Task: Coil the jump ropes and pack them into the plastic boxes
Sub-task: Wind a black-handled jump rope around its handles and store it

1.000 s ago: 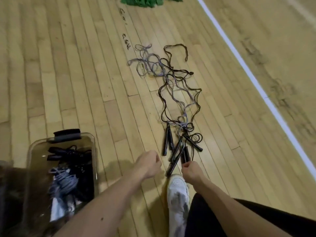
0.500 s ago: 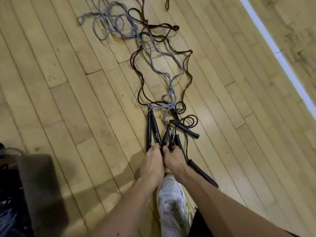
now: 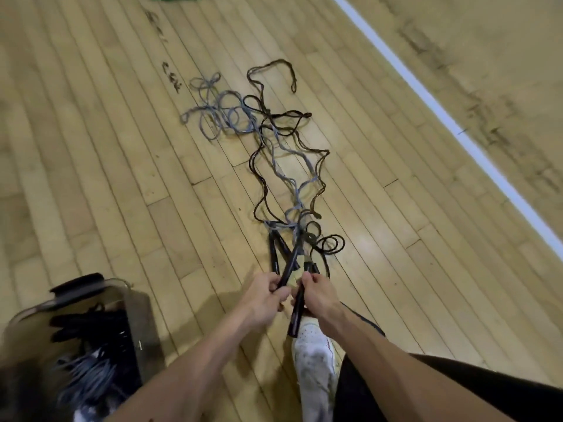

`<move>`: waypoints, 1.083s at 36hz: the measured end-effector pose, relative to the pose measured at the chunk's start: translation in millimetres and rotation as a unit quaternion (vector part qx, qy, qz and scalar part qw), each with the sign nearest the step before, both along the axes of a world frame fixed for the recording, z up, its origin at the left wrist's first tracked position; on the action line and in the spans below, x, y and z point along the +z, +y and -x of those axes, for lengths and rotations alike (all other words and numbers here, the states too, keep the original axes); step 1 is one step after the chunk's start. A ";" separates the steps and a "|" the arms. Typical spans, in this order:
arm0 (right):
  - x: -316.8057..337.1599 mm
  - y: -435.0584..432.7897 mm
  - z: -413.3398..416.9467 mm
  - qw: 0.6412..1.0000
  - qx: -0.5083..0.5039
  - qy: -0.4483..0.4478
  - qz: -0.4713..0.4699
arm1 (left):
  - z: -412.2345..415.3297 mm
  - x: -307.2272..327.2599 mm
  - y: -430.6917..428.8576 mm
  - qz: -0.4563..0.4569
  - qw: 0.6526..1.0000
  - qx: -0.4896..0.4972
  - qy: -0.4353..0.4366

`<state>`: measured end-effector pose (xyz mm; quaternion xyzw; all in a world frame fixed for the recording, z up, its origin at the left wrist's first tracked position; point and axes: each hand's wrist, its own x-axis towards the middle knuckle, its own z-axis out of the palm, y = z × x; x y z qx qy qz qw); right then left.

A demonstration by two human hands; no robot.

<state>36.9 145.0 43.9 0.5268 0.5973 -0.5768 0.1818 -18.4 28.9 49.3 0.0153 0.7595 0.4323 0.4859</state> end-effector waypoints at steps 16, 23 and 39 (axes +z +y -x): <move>161.1 -8.0 -31.0 0.983 0.157 0.080 -0.058 | 0.9 206.5 -64.0 -0.056 0.991 -0.001 0.122; 210.7 -23.6 -23.6 0.935 0.288 0.071 -0.196 | -23.6 280.2 -96.2 -0.089 0.981 -0.016 0.170; 321.4 -94.6 0.9 0.884 0.254 0.389 -0.050 | -57.9 382.0 -144.1 -0.103 0.945 0.072 0.300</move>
